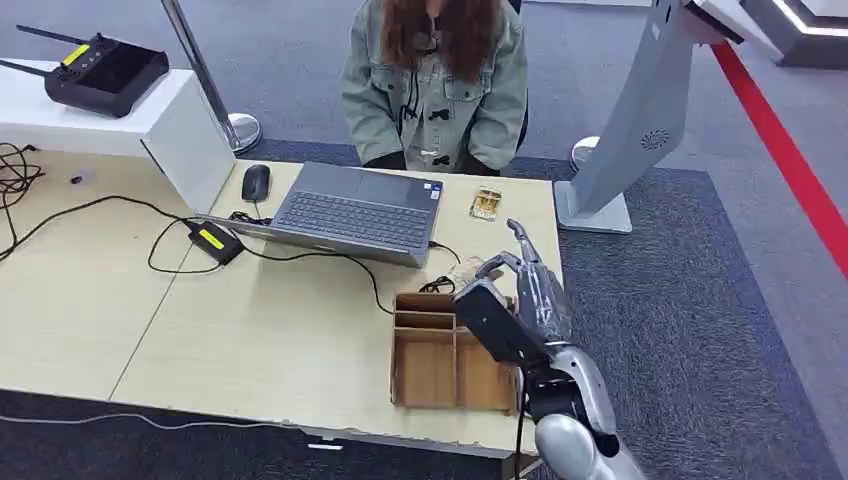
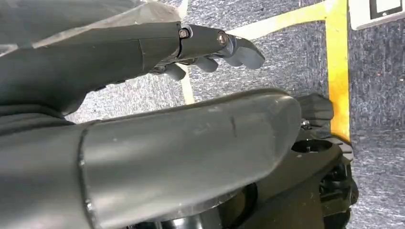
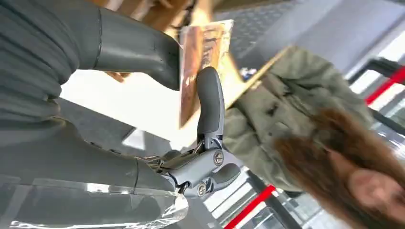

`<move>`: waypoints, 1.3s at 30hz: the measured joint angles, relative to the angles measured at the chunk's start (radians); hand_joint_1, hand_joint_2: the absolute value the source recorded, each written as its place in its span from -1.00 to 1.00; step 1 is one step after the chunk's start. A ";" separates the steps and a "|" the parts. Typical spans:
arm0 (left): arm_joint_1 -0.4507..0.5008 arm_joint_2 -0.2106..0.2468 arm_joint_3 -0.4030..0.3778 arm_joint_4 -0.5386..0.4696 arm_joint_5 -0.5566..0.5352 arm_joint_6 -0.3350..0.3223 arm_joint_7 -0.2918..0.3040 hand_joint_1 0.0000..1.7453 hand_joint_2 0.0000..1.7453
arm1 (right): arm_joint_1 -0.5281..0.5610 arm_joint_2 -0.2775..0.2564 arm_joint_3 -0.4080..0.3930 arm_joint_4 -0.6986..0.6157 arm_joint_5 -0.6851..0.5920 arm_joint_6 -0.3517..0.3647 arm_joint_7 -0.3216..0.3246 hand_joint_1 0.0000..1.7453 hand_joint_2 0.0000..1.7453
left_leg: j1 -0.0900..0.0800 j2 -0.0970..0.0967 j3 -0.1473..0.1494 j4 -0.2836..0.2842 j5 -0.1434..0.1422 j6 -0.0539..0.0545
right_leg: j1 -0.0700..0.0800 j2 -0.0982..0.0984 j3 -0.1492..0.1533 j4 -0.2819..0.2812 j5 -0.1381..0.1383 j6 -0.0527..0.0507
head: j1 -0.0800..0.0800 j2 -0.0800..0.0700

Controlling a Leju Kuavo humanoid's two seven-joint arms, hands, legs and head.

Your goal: Pass the card to the sensor for recognition and then transmit it.

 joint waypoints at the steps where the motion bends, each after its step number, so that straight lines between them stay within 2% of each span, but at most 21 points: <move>1: 0.001 0.000 0.002 0.000 0.000 0.003 0.000 -1.00 -1.00 | 0.002 -0.003 -0.003 -0.037 -0.014 -0.002 -0.001 1.00 1.00 | 0.000 0.000 0.000 0.000 0.000 0.000 | 0.000 0.000 0.000 0.000 0.000 0.000 | 0.000 0.000; 8: 0.000 0.000 0.016 0.000 -0.008 0.009 0.002 -1.00 -1.00 | -0.022 -0.014 -0.013 -0.230 -0.081 -0.014 -0.006 1.00 1.00 | 0.000 0.001 0.000 0.000 0.000 0.000 | 0.000 0.000 0.000 0.000 0.000 0.000 | 0.000 0.000; 13: -0.001 -0.003 0.016 0.000 -0.016 0.004 0.021 -1.00 -1.00 | -0.156 -0.008 -0.012 -0.220 -0.120 -0.030 0.012 1.00 1.00 | 0.000 0.001 0.000 0.000 0.001 -0.001 | 0.000 0.000 0.001 0.000 0.001 0.000 | 0.000 0.000; 16: -0.002 -0.006 0.008 0.000 -0.016 -0.013 0.033 -1.00 -1.00 | -0.258 0.011 -0.012 -0.132 -0.110 -0.061 0.021 1.00 1.00 | 0.000 0.000 -0.001 0.000 0.002 -0.001 | 0.000 0.000 0.002 0.000 0.001 0.000 | 0.000 0.000; 20: -0.004 -0.010 -0.022 0.000 -0.016 -0.034 0.046 -1.00 -1.00 | -0.405 0.047 -0.013 0.078 -0.091 -0.130 -0.015 1.00 1.00 | 0.000 -0.001 0.000 0.000 0.002 -0.001 | 0.000 0.000 0.001 0.001 0.002 -0.001 | 0.000 0.000; 24: -0.005 -0.011 -0.048 0.001 -0.016 -0.037 0.055 -1.00 -1.00 | -0.489 0.083 -0.013 0.268 -0.060 -0.164 -0.032 1.00 1.00 | 0.000 -0.001 0.000 0.000 0.003 -0.001 | 0.000 -0.001 0.001 0.001 0.002 -0.001 | 0.000 0.000; 29: -0.007 -0.013 -0.072 0.001 -0.016 -0.042 0.055 -1.00 -1.00 | -0.542 0.127 -0.013 0.469 -0.044 -0.191 -0.045 1.00 1.00 | 0.001 -0.001 -0.001 0.000 0.003 -0.001 | 0.000 -0.001 0.000 0.001 0.002 -0.001 | 0.000 0.000; 34: -0.007 -0.013 -0.090 0.001 -0.016 -0.046 0.056 -1.00 -1.00 | -0.560 0.158 -0.013 0.596 -0.026 -0.204 -0.051 1.00 1.00 | 0.000 -0.001 -0.001 0.000 0.003 -0.001 | 0.000 -0.001 -0.001 0.001 0.002 -0.001 | 0.000 0.000; 39: -0.006 -0.013 -0.096 0.001 -0.016 -0.045 0.056 -1.00 -1.00 | -0.569 0.167 -0.014 0.685 -0.024 -0.206 -0.051 1.00 1.00 | 0.000 -0.001 -0.002 0.000 0.003 -0.001 | 0.000 -0.001 -0.001 0.001 0.002 -0.001 | 0.000 0.000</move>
